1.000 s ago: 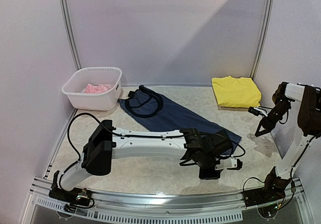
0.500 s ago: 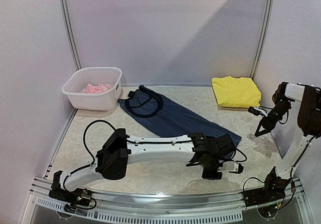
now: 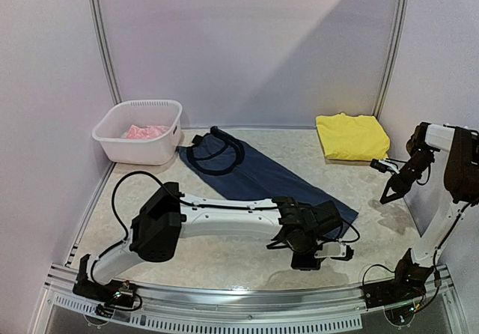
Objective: Fold and stack the mixed laundry pile
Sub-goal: Rotate the rectangle-folded tank top at the center of the board.
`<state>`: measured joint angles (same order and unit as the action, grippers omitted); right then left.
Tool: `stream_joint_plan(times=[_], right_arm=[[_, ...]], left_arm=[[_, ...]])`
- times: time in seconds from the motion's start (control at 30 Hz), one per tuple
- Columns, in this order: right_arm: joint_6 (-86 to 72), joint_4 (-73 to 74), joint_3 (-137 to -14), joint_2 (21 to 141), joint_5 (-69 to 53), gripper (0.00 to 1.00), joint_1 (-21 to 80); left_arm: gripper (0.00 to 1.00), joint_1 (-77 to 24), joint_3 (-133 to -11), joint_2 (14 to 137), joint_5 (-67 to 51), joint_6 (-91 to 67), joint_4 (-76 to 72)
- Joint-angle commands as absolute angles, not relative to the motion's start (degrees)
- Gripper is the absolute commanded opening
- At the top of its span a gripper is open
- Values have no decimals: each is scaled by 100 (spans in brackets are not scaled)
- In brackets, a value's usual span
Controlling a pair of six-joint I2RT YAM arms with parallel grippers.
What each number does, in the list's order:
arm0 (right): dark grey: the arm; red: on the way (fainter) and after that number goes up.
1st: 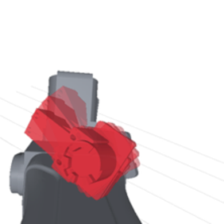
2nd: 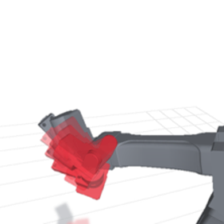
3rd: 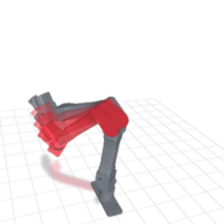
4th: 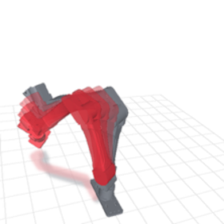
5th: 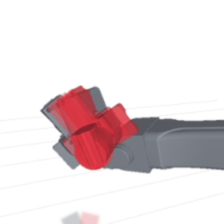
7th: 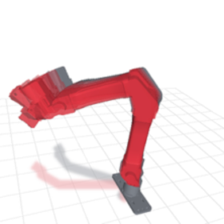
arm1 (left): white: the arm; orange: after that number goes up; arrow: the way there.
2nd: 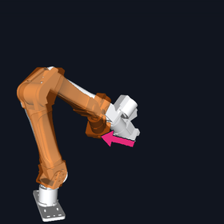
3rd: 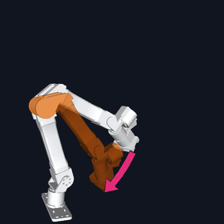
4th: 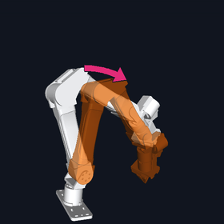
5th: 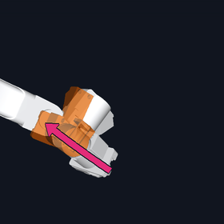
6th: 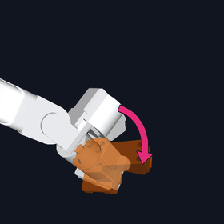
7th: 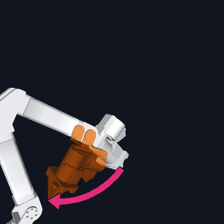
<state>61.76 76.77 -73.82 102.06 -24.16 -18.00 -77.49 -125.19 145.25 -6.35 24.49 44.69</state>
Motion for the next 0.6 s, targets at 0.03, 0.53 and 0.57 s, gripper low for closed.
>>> stream_joint_plan(times=[0.03, 0.53, 0.57], right_arm=[[6317, 7807, -7437, 10211, -2543, 38, -1733], [7372, 7788, -6491, 9305, -2571, 39, -1242], [7451, 7787, -6425, 9216, -2563, 39, -1157]], left_arm=[[0, -7975, -11317, 13949, -1283, 1680, 5019], [2, -8310, -8731, 12292, -1093, 127, 4081], [9, -8358, -8786, 12269, -934, 87, 4076]])
